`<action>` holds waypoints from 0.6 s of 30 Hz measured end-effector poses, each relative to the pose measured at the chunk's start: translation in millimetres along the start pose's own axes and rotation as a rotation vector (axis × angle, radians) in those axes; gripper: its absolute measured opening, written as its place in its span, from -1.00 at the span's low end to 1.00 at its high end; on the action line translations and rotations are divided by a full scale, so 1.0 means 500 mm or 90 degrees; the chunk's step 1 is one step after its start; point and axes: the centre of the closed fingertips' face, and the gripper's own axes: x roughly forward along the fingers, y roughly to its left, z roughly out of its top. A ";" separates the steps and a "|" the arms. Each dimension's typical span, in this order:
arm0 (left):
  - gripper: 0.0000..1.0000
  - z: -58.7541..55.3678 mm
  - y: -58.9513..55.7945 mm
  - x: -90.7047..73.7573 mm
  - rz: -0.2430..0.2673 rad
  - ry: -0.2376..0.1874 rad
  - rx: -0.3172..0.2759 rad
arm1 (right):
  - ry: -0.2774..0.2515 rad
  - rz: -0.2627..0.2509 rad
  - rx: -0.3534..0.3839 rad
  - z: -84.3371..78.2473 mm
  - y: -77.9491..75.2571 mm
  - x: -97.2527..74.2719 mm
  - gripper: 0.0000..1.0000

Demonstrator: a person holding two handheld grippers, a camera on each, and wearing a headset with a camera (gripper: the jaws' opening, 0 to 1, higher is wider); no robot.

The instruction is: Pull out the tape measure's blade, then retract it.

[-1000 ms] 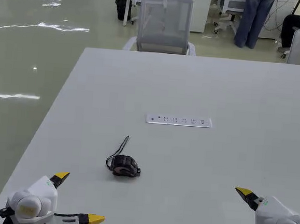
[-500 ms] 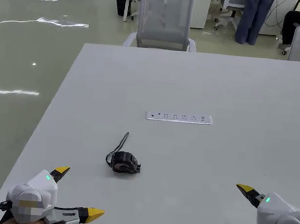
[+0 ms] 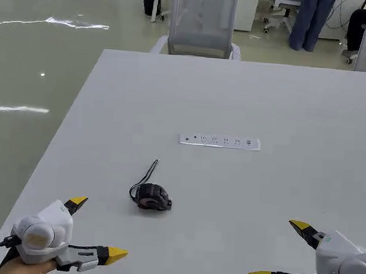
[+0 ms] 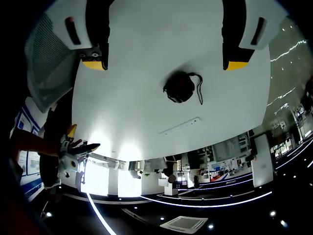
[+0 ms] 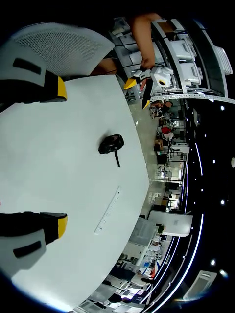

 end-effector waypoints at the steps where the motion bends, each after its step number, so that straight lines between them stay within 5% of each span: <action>1: 0.91 0.000 0.001 0.001 -0.001 0.001 0.001 | -0.001 0.002 -0.002 0.001 0.000 0.001 0.90; 18: 0.86 0.018 0.020 0.037 -0.021 0.009 0.025 | -0.008 0.034 -0.039 0.017 -0.019 0.026 0.87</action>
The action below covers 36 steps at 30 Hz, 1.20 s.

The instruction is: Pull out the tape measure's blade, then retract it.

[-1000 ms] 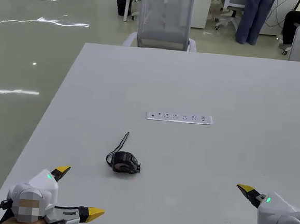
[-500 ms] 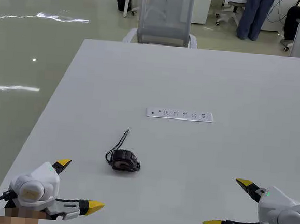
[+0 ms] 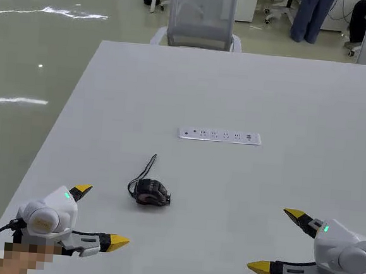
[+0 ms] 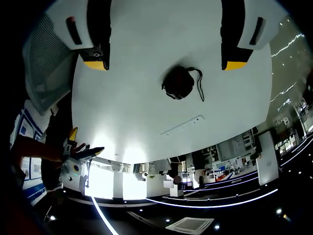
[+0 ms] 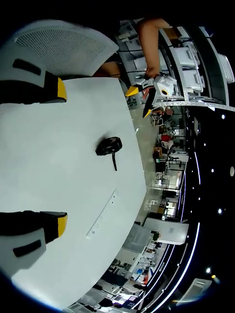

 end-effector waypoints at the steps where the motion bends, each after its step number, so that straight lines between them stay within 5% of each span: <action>1: 0.85 0.001 0.002 0.002 -0.001 0.000 0.002 | 0.000 0.002 -0.002 0.001 -0.001 0.002 0.86; 24: 0.52 0.016 0.039 0.079 -0.049 0.047 0.084 | -0.013 0.079 -0.103 0.033 -0.026 0.083 0.49; 36: 0.29 -0.002 0.059 0.140 -0.064 0.086 0.127 | -0.012 0.120 -0.133 0.018 -0.048 0.141 0.26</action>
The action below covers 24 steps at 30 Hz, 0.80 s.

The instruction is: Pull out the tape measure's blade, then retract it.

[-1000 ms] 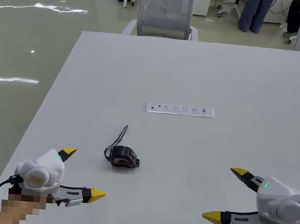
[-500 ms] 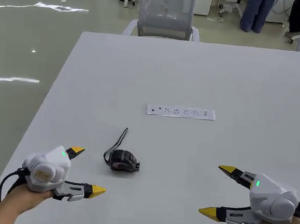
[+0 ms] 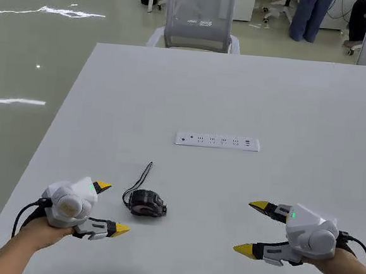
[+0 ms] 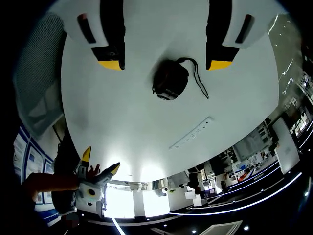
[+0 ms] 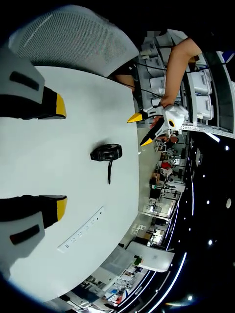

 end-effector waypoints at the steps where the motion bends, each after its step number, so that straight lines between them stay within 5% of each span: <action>1: 0.27 -0.002 0.001 0.006 -0.002 0.004 0.006 | 0.001 0.005 -0.006 -0.002 -0.001 0.006 0.25; 24: -0.02 -0.019 0.023 0.109 -0.073 0.087 0.134 | 0.024 0.055 -0.041 -0.011 -0.024 0.119 -0.03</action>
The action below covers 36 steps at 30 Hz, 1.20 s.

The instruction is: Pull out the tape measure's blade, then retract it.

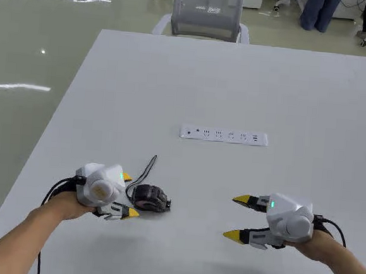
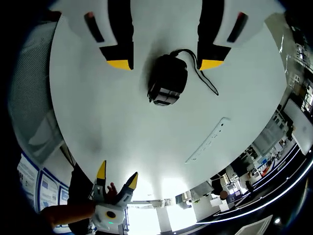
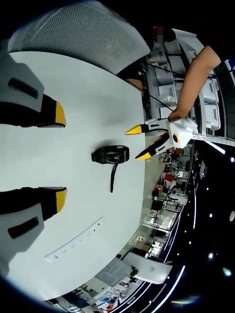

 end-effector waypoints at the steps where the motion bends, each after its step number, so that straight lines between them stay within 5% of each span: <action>1: -0.05 -0.001 0.000 0.004 -0.004 0.005 0.007 | 0.000 0.001 0.001 0.002 -0.003 0.005 -0.04; 20: -0.28 -0.014 0.016 0.071 -0.083 0.091 0.133 | 0.022 0.032 0.005 -0.005 -0.024 0.123 -0.18; 30: -0.43 -0.026 0.011 0.094 -0.104 0.110 0.182 | 0.033 0.059 -0.001 0.009 -0.013 0.190 -0.25; 36: -0.44 -0.029 0.013 0.093 -0.110 0.107 0.170 | 0.049 0.073 -0.007 0.008 -0.008 0.233 -0.26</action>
